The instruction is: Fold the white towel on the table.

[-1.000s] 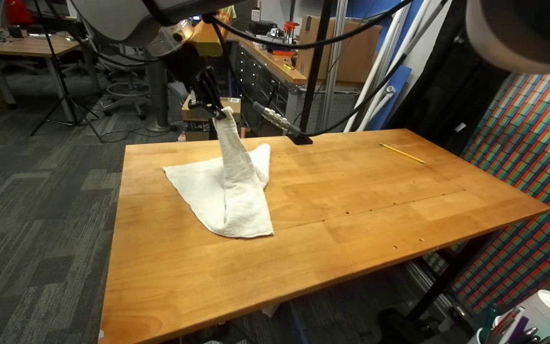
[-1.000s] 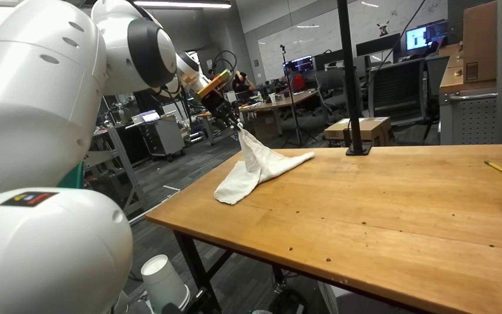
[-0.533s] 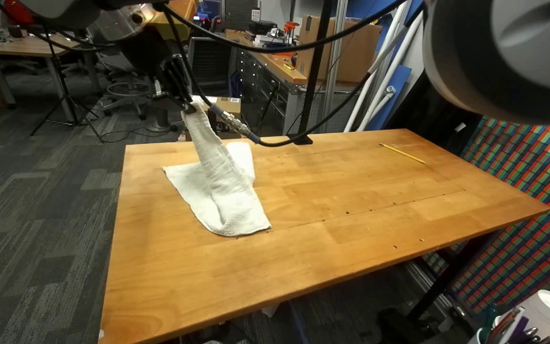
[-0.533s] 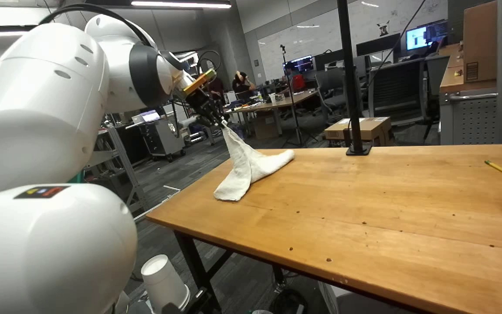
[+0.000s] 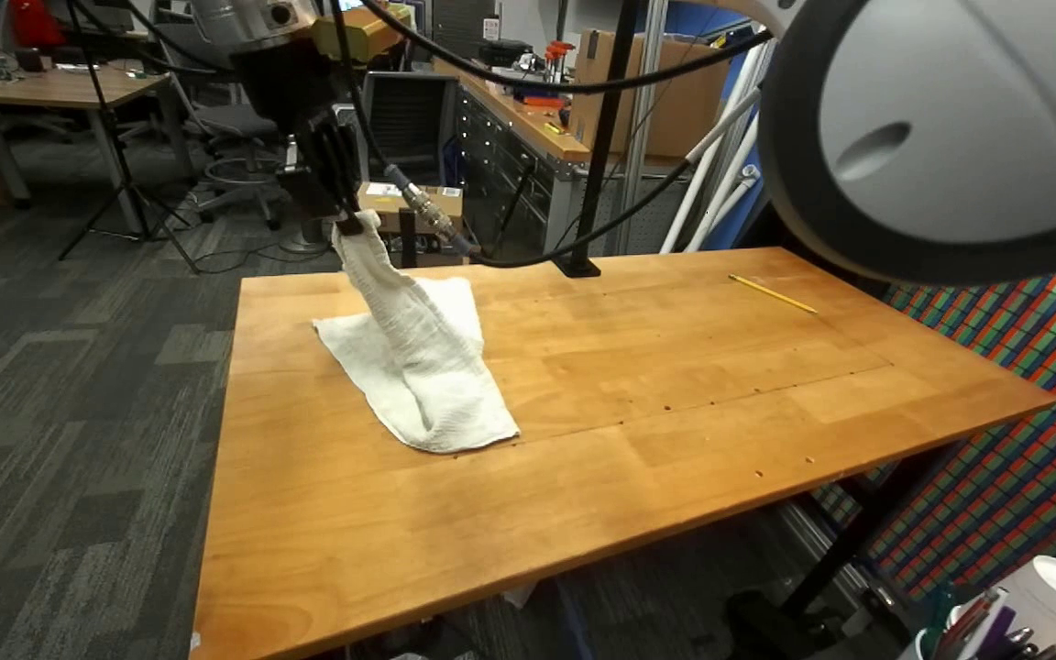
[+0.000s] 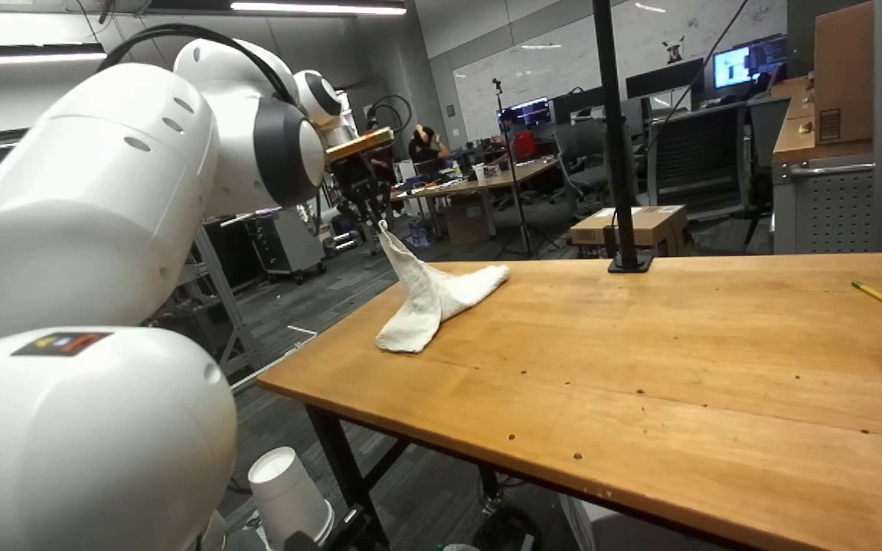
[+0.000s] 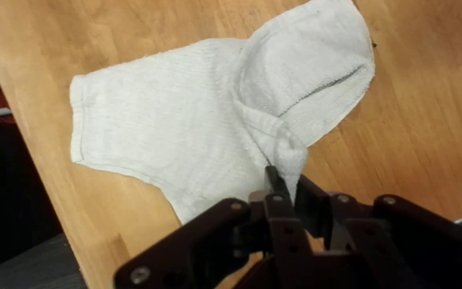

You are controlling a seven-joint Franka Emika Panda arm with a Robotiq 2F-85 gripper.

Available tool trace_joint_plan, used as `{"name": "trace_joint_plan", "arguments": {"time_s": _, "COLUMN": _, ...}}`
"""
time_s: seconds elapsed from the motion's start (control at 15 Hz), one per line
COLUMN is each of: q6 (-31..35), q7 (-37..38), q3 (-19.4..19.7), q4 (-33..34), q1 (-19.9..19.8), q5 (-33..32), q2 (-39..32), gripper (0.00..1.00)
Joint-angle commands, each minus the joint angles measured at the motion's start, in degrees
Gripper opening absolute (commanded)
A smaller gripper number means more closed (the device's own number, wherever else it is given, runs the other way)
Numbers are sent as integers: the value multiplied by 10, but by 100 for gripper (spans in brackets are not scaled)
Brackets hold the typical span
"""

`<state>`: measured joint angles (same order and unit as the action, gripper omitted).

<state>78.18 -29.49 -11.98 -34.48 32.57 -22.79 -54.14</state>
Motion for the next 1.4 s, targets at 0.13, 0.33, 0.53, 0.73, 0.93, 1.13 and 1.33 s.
{"name": "trace_joint_plan", "arguments": {"time_s": 0.13, "q6": -16, "q7": 8, "q3": -3, "q4": 94, "q1": -68, "q5": 142, "q2": -24, "gripper": 4}}
{"name": "trace_joint_plan", "arguments": {"time_s": 0.33, "q6": 0, "q7": 33, "q3": -6, "q4": 129, "q1": -96, "q5": 203, "q2": -40, "gripper": 4}}
{"name": "trace_joint_plan", "arguments": {"time_s": 0.53, "q6": 54, "q7": 49, "q3": 1, "q4": 89, "q1": -113, "q5": 231, "q2": -24, "gripper": 4}}
{"name": "trace_joint_plan", "arguments": {"time_s": 0.73, "q6": 96, "q7": 43, "q3": 11, "q4": 95, "q1": -103, "q5": 222, "q2": -44, "gripper": 4}}
{"name": "trace_joint_plan", "arguments": {"time_s": 0.93, "q6": 107, "q7": 34, "q3": 17, "q4": 96, "q1": -92, "q5": 214, "q2": -65, "gripper": 4}}
{"name": "trace_joint_plan", "arguments": {"time_s": 1.13, "q6": 99, "q7": 31, "q3": 26, "q4": 95, "q1": -85, "q5": 208, "q2": -80, "gripper": 5}}
{"name": "trace_joint_plan", "arguments": {"time_s": 1.33, "q6": 96, "q7": 32, "q3": 34, "q4": 98, "q1": -82, "q5": 203, "q2": -88, "gripper": 33}}
